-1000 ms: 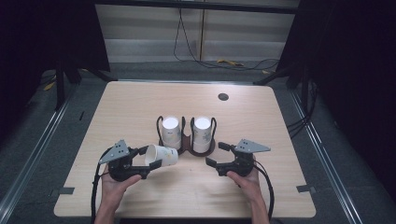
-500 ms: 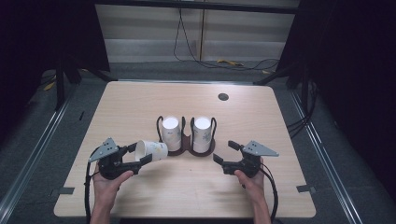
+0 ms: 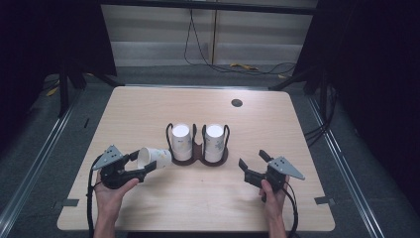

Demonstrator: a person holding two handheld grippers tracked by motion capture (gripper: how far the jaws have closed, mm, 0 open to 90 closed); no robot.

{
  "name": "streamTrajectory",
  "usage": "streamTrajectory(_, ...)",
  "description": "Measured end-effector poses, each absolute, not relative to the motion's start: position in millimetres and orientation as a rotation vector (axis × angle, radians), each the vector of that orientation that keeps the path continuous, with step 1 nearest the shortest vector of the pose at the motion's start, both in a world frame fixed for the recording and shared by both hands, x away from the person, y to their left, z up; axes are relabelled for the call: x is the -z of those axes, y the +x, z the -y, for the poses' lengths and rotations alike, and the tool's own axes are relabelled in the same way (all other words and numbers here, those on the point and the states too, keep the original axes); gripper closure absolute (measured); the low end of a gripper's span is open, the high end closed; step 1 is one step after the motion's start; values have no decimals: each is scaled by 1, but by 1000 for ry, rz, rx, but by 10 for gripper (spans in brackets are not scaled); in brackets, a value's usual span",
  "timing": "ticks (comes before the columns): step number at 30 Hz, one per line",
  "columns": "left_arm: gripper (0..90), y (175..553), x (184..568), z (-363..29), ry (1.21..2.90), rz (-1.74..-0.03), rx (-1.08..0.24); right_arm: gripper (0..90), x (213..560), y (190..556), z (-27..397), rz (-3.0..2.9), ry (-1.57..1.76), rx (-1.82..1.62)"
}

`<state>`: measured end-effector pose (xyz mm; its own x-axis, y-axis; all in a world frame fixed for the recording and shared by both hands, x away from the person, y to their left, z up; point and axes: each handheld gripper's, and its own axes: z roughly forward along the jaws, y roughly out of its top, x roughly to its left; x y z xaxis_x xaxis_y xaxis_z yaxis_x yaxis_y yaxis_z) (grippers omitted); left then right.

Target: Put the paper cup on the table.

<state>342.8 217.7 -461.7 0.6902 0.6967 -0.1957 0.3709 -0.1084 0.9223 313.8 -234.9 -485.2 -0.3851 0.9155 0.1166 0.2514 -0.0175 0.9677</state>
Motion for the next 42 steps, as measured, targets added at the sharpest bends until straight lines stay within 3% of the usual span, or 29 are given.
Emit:
streamTrajectory(34,271,384,470,-223,1846,-1180,-397,137,500,312,231,-1624,1197,-1393)
streamTrajectory(42,262,388,462,-220,1880,-1165,-424,140,500,312,231,-1629,1184,-1391)
